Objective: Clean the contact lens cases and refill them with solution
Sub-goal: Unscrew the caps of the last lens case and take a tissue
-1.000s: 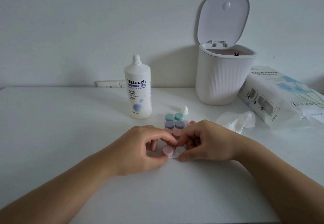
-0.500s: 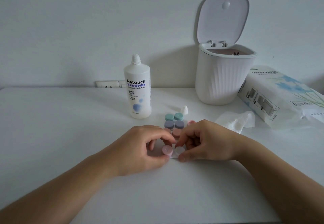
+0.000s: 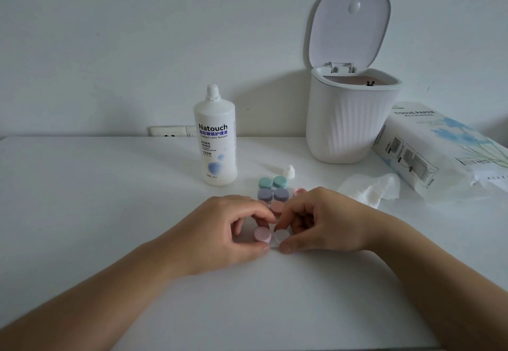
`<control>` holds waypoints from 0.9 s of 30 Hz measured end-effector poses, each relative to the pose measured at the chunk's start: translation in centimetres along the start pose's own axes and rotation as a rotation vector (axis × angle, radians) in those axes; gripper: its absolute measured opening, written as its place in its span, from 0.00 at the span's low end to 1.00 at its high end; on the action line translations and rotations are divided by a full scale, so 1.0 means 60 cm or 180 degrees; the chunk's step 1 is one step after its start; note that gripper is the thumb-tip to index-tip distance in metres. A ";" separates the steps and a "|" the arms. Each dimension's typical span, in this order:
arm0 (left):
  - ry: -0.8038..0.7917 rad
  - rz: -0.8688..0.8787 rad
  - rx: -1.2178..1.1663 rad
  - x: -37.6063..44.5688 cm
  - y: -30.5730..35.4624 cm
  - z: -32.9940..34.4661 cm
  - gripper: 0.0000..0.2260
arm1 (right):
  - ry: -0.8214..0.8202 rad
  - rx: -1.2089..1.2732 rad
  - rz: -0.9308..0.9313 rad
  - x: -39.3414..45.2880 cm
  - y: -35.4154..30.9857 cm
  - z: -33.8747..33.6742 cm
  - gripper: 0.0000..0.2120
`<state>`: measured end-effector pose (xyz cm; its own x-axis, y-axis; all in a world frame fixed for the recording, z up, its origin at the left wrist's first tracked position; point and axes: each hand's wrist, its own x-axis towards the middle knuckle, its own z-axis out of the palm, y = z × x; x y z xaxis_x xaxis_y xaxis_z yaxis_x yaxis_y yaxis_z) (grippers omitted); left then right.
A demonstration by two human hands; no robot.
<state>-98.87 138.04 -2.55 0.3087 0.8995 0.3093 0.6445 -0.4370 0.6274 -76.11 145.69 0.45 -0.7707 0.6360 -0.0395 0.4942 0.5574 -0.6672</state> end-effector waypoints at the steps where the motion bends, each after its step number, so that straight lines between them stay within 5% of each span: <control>1: 0.0001 0.0014 -0.0019 0.001 0.000 0.001 0.18 | -0.0003 0.0003 -0.0001 0.000 0.000 0.000 0.09; 13: 0.0654 -0.0063 -0.0469 0.011 0.004 -0.010 0.03 | -0.0051 0.0068 0.0044 0.001 0.002 0.000 0.09; 19: 0.0924 -0.0665 -0.0306 0.013 -0.019 -0.021 0.13 | -0.0051 0.0095 0.0070 0.000 0.004 0.001 0.09; 27: 0.0770 -0.1037 0.0058 0.009 -0.042 -0.035 0.12 | -0.0059 0.0059 0.0079 0.000 0.004 0.001 0.10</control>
<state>-101.82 139.64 -2.45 -0.0859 0.9626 0.2569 0.6944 -0.1270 0.7083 -76.03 145.80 0.22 -0.7656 0.6395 -0.0699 0.5059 0.5314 -0.6795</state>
